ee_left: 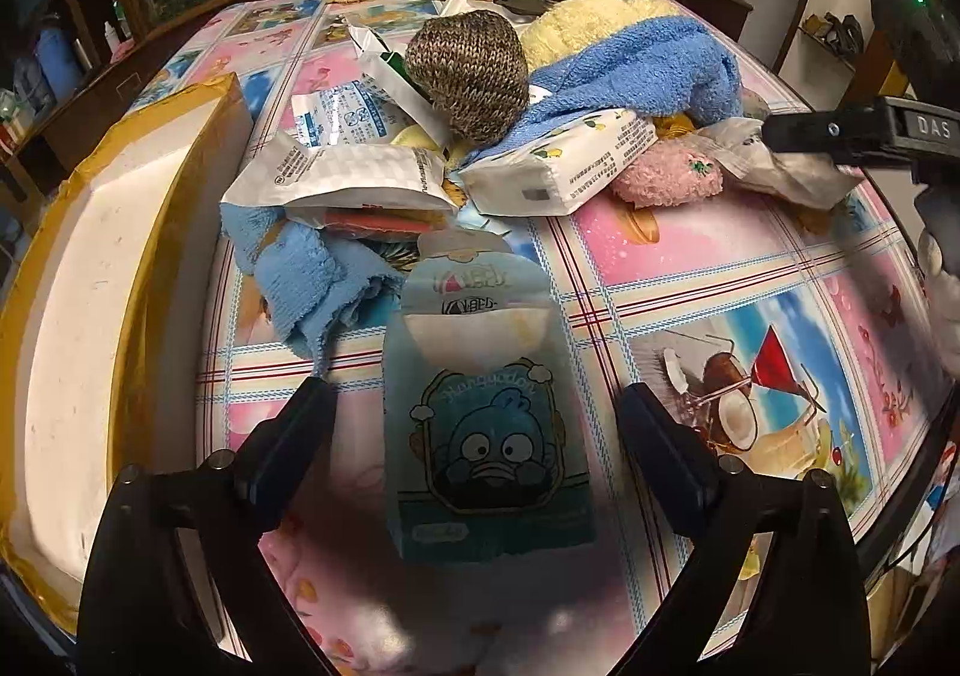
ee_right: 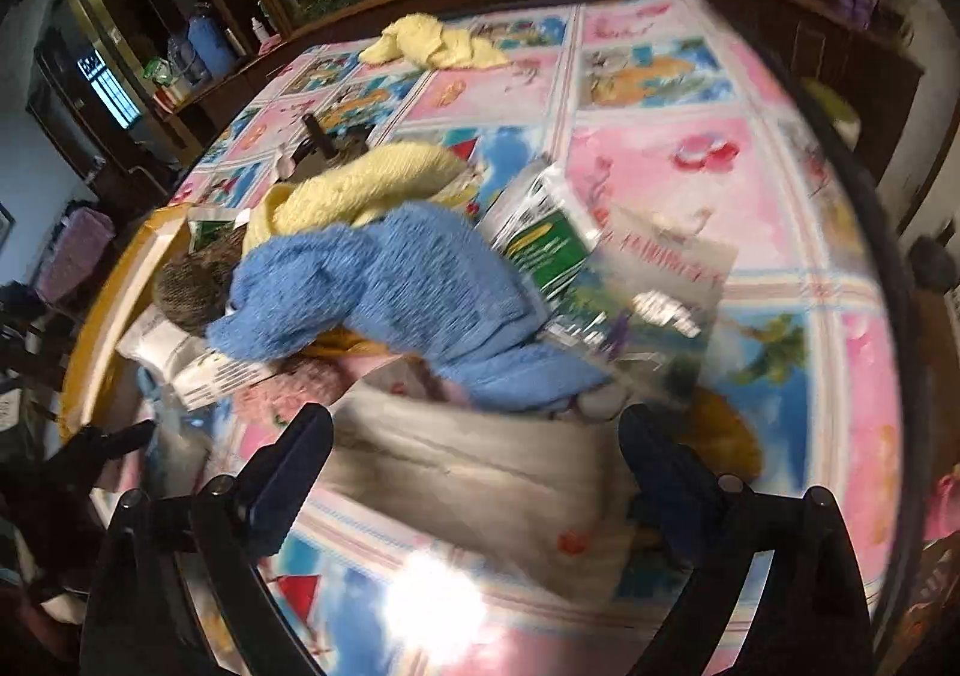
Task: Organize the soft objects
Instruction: 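Lower both held packs into the yellow-rimmed tray and open both tools, then grasp the brown knit hat with the right tool while the left tool grasps the bird-print pack, then lift and carry the hat and bird-print pack toward the tray with both tools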
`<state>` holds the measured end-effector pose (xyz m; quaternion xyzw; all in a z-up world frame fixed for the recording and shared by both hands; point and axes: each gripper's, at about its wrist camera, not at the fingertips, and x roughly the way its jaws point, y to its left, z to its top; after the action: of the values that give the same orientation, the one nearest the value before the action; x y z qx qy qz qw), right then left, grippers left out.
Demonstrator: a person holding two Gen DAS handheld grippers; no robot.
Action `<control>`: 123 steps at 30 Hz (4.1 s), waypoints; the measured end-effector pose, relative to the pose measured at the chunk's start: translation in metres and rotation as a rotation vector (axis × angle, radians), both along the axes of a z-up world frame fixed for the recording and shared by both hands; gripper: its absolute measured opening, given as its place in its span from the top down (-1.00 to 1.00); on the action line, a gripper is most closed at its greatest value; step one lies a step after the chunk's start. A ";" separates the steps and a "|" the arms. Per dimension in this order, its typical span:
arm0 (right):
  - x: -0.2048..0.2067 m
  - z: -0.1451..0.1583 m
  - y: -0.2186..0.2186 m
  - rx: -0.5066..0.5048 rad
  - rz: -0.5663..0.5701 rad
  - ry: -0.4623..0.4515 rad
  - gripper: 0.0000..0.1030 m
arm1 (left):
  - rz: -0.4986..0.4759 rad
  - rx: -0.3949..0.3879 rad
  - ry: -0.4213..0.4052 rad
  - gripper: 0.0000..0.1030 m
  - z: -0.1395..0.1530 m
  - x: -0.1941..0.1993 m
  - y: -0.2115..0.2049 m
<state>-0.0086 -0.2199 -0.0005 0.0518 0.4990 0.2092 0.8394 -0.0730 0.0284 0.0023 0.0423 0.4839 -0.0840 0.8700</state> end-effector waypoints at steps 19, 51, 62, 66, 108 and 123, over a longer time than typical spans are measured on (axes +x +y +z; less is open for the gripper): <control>-0.048 -0.017 0.091 -0.290 0.158 -0.059 0.16 | -0.089 -0.167 -0.035 0.22 0.010 -0.012 0.012; 0.034 0.044 0.319 0.161 0.253 -0.019 0.13 | 0.451 -0.522 -0.105 0.14 0.043 0.086 0.251; 0.054 0.037 0.333 0.117 0.213 -0.041 -0.08 | 0.530 -0.615 -0.021 -0.06 0.026 0.087 0.279; 0.043 0.053 0.306 0.139 0.197 -0.069 -0.08 | 0.525 -0.616 -0.041 -0.06 0.040 0.074 0.279; -0.084 0.053 0.030 0.129 -0.051 -0.175 0.20 | -0.110 -0.314 -0.045 -0.20 0.061 0.004 -0.001; -0.082 0.010 -0.001 0.156 -0.090 -0.073 0.20 | -0.183 -0.218 0.065 0.04 0.023 0.036 -0.064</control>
<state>-0.0908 -0.2209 0.0090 0.1316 0.4473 0.2113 0.8590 -0.0374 -0.0358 0.0250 -0.0111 0.4938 -0.2165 0.8421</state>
